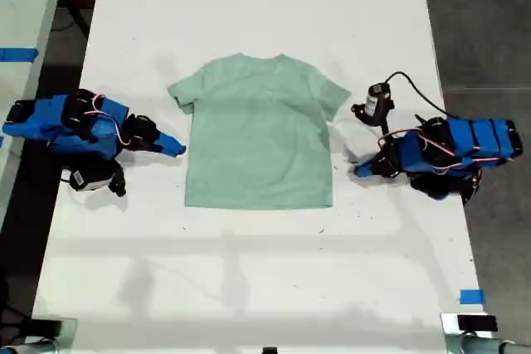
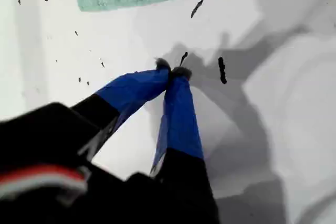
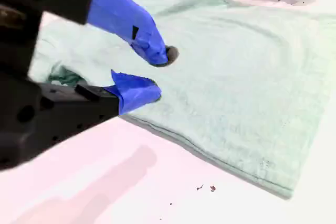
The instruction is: Fold t shirt
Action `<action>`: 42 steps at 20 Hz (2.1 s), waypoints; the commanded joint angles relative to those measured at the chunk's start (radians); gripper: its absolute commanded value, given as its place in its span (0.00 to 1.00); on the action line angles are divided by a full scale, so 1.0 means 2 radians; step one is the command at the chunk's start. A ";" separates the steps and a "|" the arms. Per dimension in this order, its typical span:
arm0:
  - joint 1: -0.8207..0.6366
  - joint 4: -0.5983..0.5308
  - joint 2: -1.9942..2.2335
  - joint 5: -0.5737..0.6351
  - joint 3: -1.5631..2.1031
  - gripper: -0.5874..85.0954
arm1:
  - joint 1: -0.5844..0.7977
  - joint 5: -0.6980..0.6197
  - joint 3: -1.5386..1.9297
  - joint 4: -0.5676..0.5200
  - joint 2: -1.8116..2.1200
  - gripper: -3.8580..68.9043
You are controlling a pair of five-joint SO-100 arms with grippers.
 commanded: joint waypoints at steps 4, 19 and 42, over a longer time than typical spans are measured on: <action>0.003 -0.012 0.003 0.002 0.004 0.09 | 0.004 -0.007 0.005 -0.015 0.002 0.07; 0.003 -0.012 0.003 0.002 0.004 0.09 | 0.051 -0.006 0.005 -0.015 0.002 0.07; -0.672 -0.011 0.003 -0.001 0.005 0.14 | 0.298 0.284 -0.192 -0.082 -0.206 0.08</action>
